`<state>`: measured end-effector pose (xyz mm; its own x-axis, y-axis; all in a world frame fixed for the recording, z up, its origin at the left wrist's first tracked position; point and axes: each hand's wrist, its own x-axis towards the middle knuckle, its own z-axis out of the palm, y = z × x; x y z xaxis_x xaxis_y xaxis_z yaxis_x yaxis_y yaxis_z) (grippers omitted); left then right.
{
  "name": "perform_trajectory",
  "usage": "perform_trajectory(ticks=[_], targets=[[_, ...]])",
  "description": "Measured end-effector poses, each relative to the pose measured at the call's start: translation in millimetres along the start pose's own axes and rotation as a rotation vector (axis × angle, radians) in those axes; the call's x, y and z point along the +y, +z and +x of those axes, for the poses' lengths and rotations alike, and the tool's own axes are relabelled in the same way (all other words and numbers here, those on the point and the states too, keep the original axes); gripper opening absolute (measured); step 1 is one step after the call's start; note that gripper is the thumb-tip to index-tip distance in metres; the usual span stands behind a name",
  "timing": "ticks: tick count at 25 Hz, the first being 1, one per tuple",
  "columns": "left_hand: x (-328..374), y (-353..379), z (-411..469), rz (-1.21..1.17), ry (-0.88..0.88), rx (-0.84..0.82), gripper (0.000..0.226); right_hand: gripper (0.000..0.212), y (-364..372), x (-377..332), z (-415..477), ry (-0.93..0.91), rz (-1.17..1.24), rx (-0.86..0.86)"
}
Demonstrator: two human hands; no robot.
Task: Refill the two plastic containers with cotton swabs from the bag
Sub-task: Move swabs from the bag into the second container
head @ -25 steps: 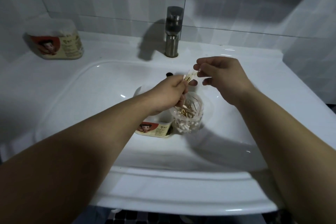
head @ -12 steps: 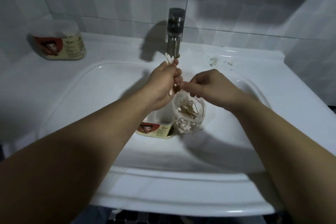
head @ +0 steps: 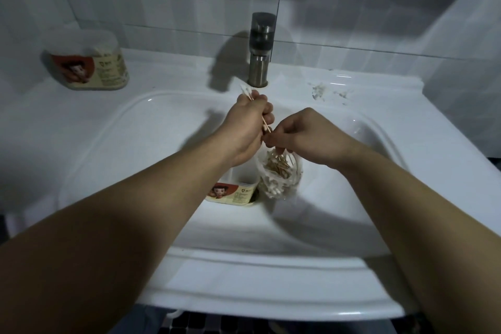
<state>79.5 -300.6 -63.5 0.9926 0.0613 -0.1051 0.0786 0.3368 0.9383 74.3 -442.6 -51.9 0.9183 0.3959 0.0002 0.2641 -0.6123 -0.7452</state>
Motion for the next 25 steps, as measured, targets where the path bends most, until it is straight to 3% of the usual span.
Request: perform_trajectory(ticks=[2,5,13,16,19,23,25], targets=[[-2,-6,3,0.223,0.029,0.054,0.016,0.024,-3,2,2,-0.008,-0.002,0.049],[-4,-11,2,0.373,0.025,-0.091,0.027,0.026,-4,1,3,-0.016,0.008,0.109],[-10,-12,1,0.381,0.093,-0.108,0.03,0.02,-7,10,3,0.019,-0.31,-0.007],[-14,-13,-2,0.541,0.095,-0.178,0.029,0.025,-4,9,4,0.003,-0.506,-0.071],[-18,-12,-2,0.648,0.092,-0.187,0.028,0.017,3,12,4,0.022,-0.595,-0.207],[-19,-14,0,0.635,0.075,-0.178,0.029,0.016,11,14,8,-0.022,-0.677,-0.214],[-20,-15,1,0.621,0.067,-0.184,0.029,0.026,13,12,10,-0.006,-0.703,-0.204]])
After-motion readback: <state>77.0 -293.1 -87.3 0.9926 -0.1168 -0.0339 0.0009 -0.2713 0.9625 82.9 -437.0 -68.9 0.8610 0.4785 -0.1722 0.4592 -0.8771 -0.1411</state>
